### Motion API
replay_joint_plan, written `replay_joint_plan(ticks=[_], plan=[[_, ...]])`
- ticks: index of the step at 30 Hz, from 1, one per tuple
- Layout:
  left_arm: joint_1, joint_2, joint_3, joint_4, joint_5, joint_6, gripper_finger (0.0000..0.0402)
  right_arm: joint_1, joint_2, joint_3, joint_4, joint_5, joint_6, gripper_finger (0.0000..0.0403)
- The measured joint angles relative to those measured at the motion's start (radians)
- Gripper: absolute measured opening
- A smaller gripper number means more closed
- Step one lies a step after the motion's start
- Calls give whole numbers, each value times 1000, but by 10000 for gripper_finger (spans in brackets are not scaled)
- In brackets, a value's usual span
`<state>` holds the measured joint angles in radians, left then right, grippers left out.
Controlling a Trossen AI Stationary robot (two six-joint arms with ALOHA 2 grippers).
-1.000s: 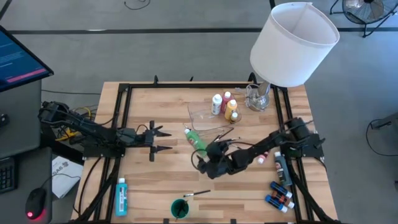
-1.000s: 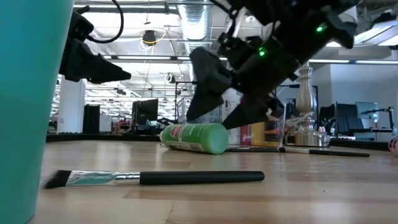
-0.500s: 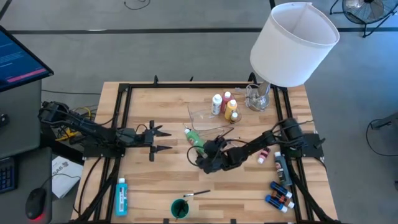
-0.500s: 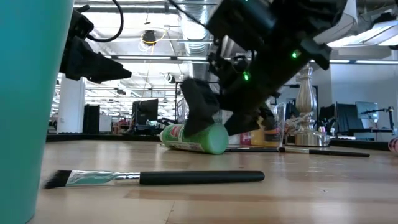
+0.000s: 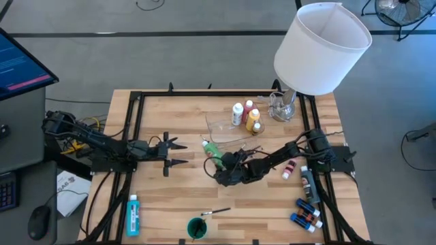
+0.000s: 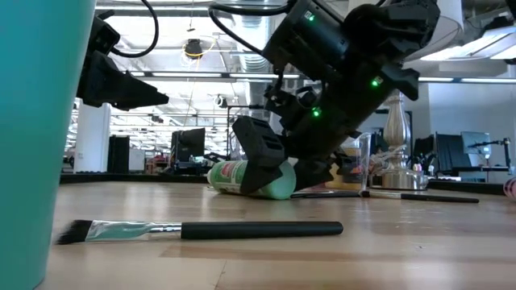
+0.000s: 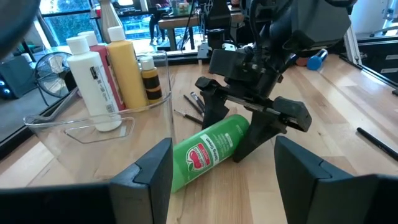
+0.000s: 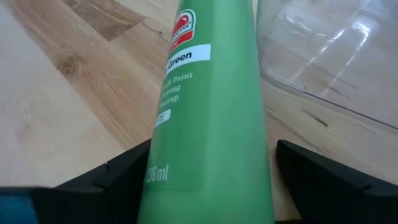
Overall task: Pick & Place Paint Supplies
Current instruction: Put the big green paint bottle into the transparent bin
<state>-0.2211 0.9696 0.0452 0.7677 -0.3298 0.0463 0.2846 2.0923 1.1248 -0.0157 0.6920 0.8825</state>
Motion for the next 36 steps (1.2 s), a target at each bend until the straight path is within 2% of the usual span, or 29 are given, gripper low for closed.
replay_joint_plan(ticks=[7, 16, 20, 25, 30, 36], plan=[[0, 0, 0, 1, 1, 0, 182, -11, -2, 0, 2, -20, -2, 302], [0, 0, 0, 2, 2, 0, 182, -37, -8, 3, 5, -98, 15, 296], [0, 0, 0, 2, 4, 0, 182, -35, -5, 32, -49, -108, 7, 260], [0, 0, 0, 2, 4, 0, 182, -24, 0, 105, -160, -146, -42, 177], [0, 0, 0, 1, 3, 1, 182, 6, 2, 151, -199, -143, -110, 174], [0, 0, -15, -1, -6, -1, 182, 30, 2, 191, -253, -54, -130, 174]])
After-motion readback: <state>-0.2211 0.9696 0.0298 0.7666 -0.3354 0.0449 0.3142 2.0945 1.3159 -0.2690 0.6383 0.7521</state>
